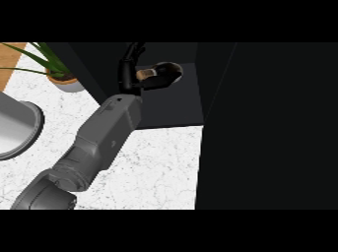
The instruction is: Pick up the wine, place it into the cabinet and close the cabinet
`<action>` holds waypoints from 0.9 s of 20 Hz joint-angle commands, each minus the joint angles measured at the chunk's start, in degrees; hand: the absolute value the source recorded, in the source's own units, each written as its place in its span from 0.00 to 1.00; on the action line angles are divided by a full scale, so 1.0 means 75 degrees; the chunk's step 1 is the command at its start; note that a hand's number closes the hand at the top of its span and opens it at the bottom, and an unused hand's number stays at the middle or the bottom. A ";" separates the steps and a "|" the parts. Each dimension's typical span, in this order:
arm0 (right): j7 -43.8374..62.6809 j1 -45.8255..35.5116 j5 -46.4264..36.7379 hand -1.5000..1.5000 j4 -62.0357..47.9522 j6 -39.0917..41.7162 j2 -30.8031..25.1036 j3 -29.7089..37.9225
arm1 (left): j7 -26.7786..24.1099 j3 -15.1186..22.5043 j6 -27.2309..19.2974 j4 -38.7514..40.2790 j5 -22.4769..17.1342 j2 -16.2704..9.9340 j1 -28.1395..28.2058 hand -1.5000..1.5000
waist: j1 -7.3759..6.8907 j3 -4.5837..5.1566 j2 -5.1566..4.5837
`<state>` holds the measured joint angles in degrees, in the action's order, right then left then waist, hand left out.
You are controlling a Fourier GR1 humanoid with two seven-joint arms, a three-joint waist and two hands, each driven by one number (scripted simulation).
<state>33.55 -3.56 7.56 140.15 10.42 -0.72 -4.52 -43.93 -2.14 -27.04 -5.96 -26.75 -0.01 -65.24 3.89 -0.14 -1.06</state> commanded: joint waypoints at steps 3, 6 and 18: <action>0.0260 -0.0162 0.0171 0.00 0.0416 -0.0139 0.0085 -0.0204 | -0.0062 0.0106 -0.0213 0.0277 0.0239 -0.0203 0.0142 0.00 | 0.0068 0.0032 -0.0087; 0.0239 -0.0265 0.0304 0.00 0.0236 -0.0135 0.0003 0.0073 | -0.0210 0.0181 -0.0085 0.0295 0.0357 -0.0181 0.0367 0.00 | 0.0024 0.0029 -0.0078; 0.0305 -0.0411 0.0301 0.00 0.0301 -0.0198 -0.0002 0.0103 | -0.0652 -0.0189 0.0055 0.0058 0.0157 -0.0156 0.0453 0.00 | 0.0069 0.0031 -0.0087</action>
<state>34.82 -6.00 7.45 139.91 9.69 -0.71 -5.22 -47.24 -2.98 -27.55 -5.84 -25.51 0.02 -63.24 4.56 -0.08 -1.38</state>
